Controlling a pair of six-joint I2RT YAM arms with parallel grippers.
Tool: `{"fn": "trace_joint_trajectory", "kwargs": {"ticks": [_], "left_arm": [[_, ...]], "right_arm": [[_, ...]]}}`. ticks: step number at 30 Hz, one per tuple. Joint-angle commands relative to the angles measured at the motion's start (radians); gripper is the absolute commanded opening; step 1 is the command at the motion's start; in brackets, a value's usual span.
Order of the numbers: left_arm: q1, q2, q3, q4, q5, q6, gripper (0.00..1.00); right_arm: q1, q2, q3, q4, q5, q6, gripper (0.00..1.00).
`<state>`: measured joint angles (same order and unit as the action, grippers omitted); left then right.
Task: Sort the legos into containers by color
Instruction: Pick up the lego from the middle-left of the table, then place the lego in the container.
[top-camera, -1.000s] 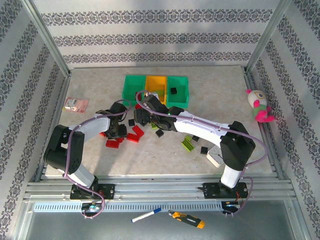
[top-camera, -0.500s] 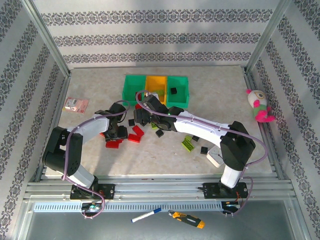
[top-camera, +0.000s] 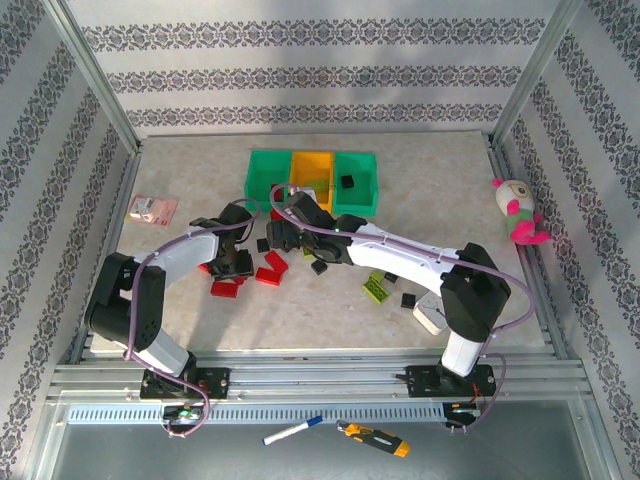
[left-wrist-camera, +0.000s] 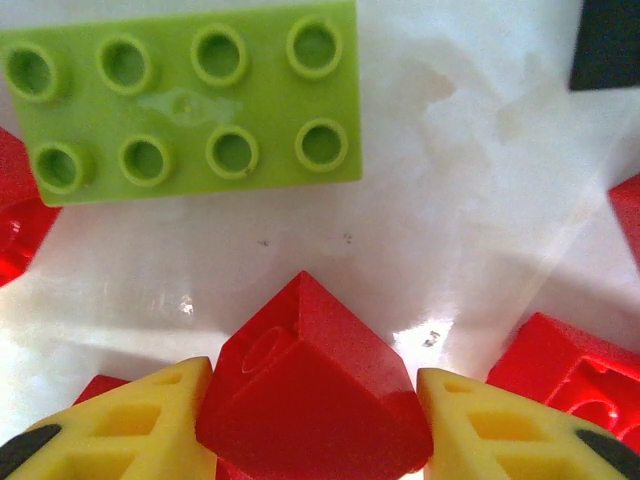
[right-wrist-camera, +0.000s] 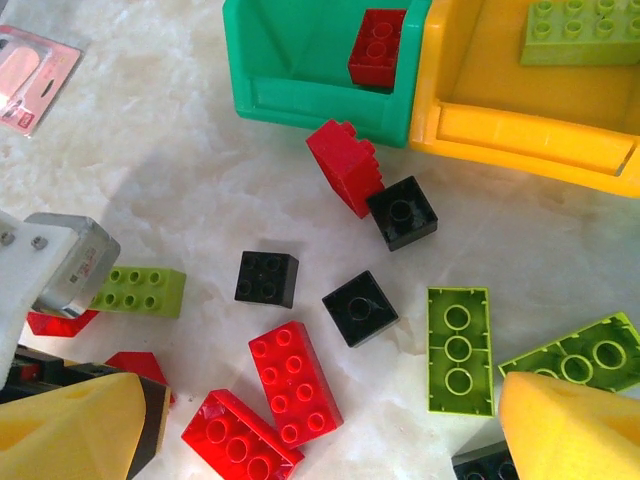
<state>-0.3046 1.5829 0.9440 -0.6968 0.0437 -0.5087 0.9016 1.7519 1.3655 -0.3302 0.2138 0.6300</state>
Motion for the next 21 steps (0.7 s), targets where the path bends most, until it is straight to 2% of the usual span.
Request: {"fn": "trace_joint_trajectory", "kwargs": {"ticks": [1,10,16,21], "left_arm": [[0.012,-0.022,0.094,-0.067,-0.037,0.023,0.44],[0.013,0.001,0.341,-0.102,-0.059,0.060,0.43],[0.012,0.133,0.550,-0.069,-0.039,0.074,0.42],[0.012,0.299,0.744,-0.071,-0.035,0.097,0.42]], "right_arm": [[0.012,-0.085,-0.014,-0.023,0.042,0.001,0.91],[-0.009,-0.175,-0.055,-0.030,0.060,-0.050,0.91],[-0.036,-0.199,-0.048,-0.029,0.062,-0.076,0.91],[-0.047,-0.231,-0.067,-0.027,0.074,-0.071,0.91]]}}
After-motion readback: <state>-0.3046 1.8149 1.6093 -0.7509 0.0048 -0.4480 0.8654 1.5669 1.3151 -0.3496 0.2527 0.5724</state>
